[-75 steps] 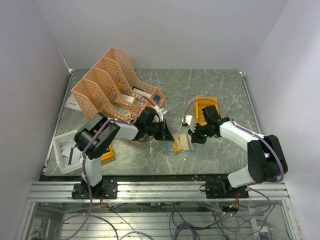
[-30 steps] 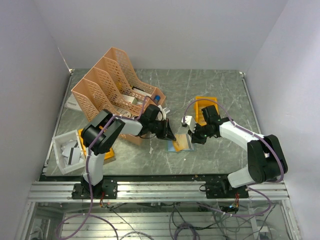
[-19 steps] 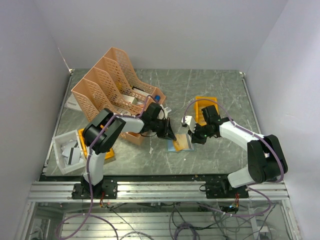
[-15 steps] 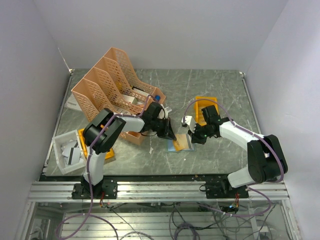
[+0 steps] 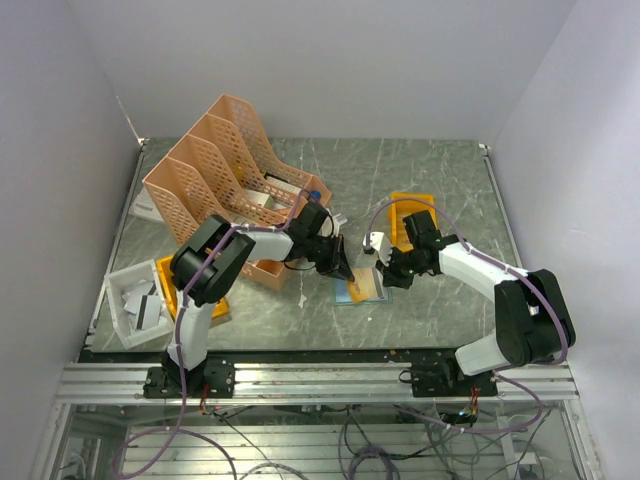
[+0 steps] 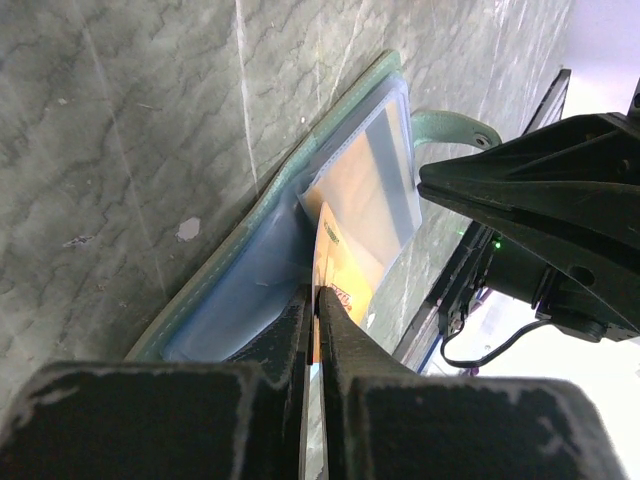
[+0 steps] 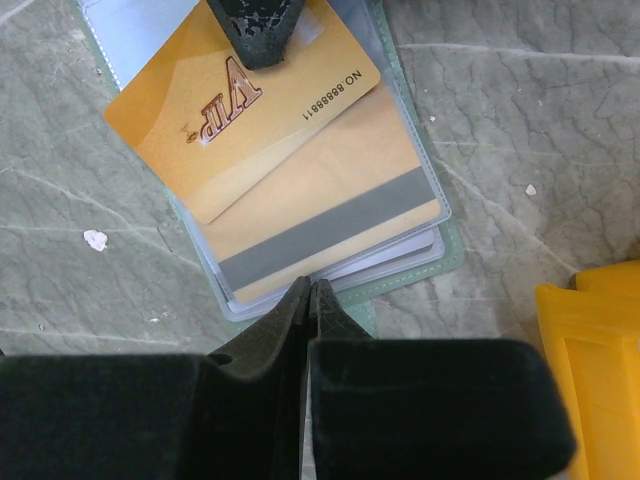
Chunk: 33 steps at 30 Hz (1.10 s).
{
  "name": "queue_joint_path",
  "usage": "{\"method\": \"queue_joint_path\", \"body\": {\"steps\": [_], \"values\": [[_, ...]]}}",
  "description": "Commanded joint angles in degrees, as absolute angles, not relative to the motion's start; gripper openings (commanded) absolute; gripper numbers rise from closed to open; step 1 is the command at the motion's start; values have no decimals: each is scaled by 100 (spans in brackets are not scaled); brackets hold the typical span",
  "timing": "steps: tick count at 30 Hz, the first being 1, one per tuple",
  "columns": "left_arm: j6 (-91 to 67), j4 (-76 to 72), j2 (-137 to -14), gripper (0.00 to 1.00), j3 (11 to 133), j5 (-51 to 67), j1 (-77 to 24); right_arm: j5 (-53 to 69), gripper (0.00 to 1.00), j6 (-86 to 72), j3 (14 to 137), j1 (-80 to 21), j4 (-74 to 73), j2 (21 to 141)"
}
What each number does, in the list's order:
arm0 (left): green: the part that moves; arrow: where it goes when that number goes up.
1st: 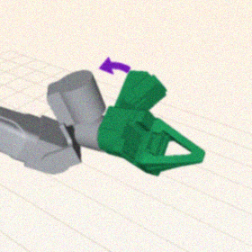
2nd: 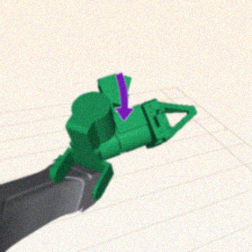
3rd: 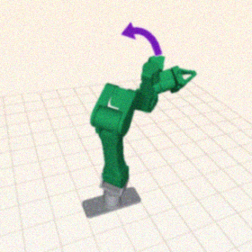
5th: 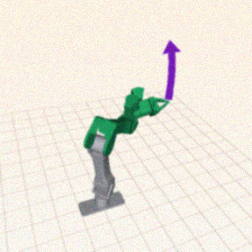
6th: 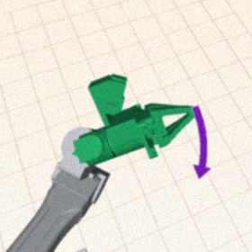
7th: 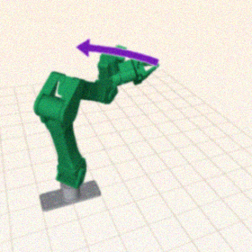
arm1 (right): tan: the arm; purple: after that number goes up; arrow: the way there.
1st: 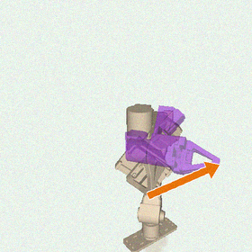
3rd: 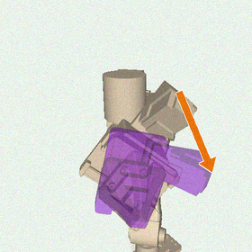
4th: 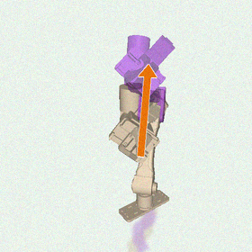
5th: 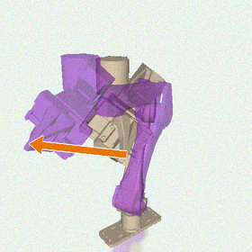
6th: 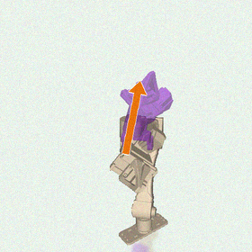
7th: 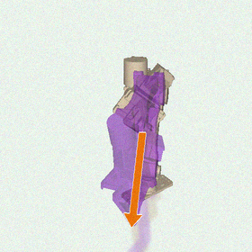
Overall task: Put the credit cards into the card holder
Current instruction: Insert the credit card into the card holder.
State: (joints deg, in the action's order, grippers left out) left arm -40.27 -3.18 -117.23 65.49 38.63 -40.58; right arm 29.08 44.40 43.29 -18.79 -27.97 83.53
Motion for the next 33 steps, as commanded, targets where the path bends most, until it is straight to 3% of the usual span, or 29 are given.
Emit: {"method": "queue_joint_path", "body": {"steps": [1,33], "values": [[-3805,178,-11969,12,6639,3777,-4122,2927,0,4491,4353,-1930,-2842,8419],[-3816,1042,-12513,14,7300,3753,-4083,2908,0,4535,4333,-1953,-2857,8353]]}}
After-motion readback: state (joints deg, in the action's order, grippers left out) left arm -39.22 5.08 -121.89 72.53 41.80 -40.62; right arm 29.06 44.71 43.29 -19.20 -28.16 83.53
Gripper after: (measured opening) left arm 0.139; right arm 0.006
